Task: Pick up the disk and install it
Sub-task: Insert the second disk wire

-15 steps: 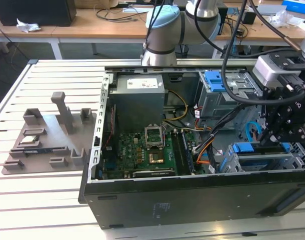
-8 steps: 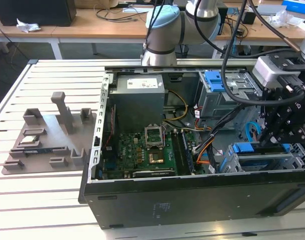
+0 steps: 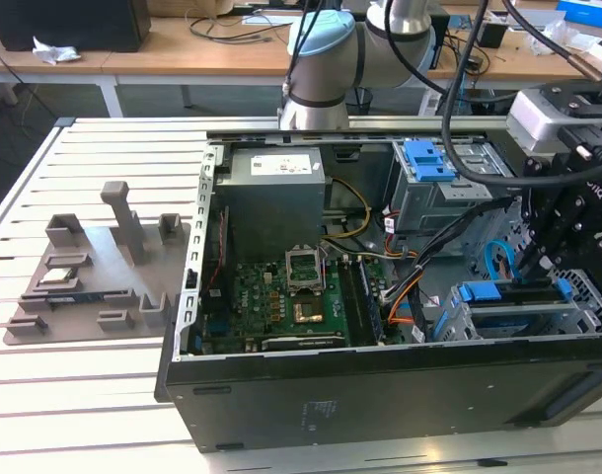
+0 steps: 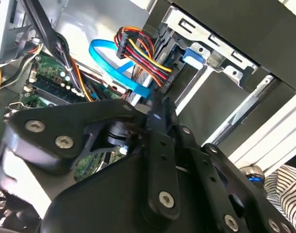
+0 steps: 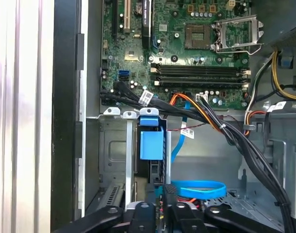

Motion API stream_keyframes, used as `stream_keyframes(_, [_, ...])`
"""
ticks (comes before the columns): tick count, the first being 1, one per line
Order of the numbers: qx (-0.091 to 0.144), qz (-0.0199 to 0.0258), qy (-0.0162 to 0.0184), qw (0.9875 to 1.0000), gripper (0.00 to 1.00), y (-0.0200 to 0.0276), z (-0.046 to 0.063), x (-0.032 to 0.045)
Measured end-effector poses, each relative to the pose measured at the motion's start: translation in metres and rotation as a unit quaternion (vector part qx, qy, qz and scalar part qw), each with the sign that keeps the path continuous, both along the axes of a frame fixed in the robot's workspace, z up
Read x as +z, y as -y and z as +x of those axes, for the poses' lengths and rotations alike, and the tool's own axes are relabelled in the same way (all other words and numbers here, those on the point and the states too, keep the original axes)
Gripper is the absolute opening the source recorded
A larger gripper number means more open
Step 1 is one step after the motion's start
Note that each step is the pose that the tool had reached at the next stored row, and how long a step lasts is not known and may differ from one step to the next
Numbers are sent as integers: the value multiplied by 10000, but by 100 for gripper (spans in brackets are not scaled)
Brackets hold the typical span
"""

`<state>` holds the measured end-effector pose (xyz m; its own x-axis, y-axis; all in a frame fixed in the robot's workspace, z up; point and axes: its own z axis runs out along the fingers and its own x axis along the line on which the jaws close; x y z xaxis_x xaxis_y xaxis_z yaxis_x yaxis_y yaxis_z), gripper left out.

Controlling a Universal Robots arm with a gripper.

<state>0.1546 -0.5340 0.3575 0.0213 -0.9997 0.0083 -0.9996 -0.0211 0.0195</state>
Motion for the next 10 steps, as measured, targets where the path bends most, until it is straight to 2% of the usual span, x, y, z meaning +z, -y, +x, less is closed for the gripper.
stream_keyframes(2, [1,0,0,10000,11,-14,1,46])
stream_keyframes(4, [1,0,0,10000,11,-36,1,123])
stream_keyframes(10, [1,0,0,10000,11,-40,1,136])
